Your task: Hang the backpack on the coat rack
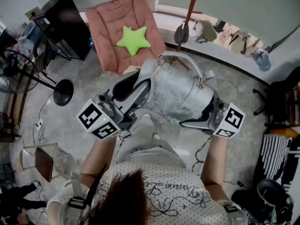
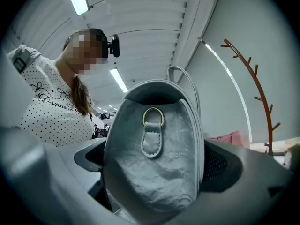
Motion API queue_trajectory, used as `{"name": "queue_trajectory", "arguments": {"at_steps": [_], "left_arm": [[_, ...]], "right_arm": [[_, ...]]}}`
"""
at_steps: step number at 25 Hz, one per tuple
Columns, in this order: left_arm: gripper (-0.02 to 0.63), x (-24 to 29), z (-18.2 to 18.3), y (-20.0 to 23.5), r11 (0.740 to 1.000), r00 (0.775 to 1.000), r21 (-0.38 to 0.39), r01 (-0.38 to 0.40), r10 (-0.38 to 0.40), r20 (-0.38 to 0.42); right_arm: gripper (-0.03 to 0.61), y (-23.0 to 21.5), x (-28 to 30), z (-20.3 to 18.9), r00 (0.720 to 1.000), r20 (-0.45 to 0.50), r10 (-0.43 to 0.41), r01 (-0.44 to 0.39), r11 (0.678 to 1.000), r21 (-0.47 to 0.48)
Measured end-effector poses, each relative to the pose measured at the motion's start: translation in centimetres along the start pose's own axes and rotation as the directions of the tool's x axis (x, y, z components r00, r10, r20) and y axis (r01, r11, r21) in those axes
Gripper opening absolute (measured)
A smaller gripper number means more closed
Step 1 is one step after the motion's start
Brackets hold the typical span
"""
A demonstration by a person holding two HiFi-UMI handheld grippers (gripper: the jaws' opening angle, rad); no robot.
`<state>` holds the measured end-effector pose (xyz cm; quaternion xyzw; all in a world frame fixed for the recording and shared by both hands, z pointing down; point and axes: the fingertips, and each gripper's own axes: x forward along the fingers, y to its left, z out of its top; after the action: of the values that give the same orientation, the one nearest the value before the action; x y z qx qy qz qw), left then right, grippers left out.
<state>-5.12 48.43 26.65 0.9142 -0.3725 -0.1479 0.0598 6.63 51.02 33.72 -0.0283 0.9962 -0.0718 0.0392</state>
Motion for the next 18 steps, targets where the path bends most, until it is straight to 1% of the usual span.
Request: {"name": "queue_trajectory", "arguments": {"at_steps": [3, 6, 11, 15, 18], "left_arm": [[0.114, 0.2, 0.2, -0.3, 1.000, 1.000, -0.002, 0.003, -0.003, -0.001], [0.114, 0.3, 0.1, -0.5, 1.000, 1.000, -0.013, 0.003, -0.003, 0.001], [0.114, 0.1, -0.2, -0.4, 1.000, 1.000, -0.021, -0.001, 0.001, 0.007], [0.114, 0.5, -0.1, 0.1, 1.000, 1.000, -0.025, -0.014, 0.014, 0.019], [0.114, 1.2, 0.0, 1.1, 0.999, 0.999, -0.036, -0.022, 0.023, 0.029]], "right_arm": [[0.592, 0.2, -0.3, 0.3, 1.000, 0.001, -0.001, 0.001, 1.000, 0.004], [0.594, 0.3, -0.4, 0.3, 1.000, 0.001, 0.008, -0.008, 0.999, 0.031], [0.594, 0.3, -0.4, 0.2, 1.000, 0.029, 0.006, -0.008, 0.999, 0.050], [0.594, -0.5, -0.3, 0.8, 0.999, 0.052, -0.005, 0.002, 0.999, 0.044], [0.594, -1.9, -0.5, 1.5, 0.996, 0.091, -0.018, 0.014, 0.999, 0.047]]}}
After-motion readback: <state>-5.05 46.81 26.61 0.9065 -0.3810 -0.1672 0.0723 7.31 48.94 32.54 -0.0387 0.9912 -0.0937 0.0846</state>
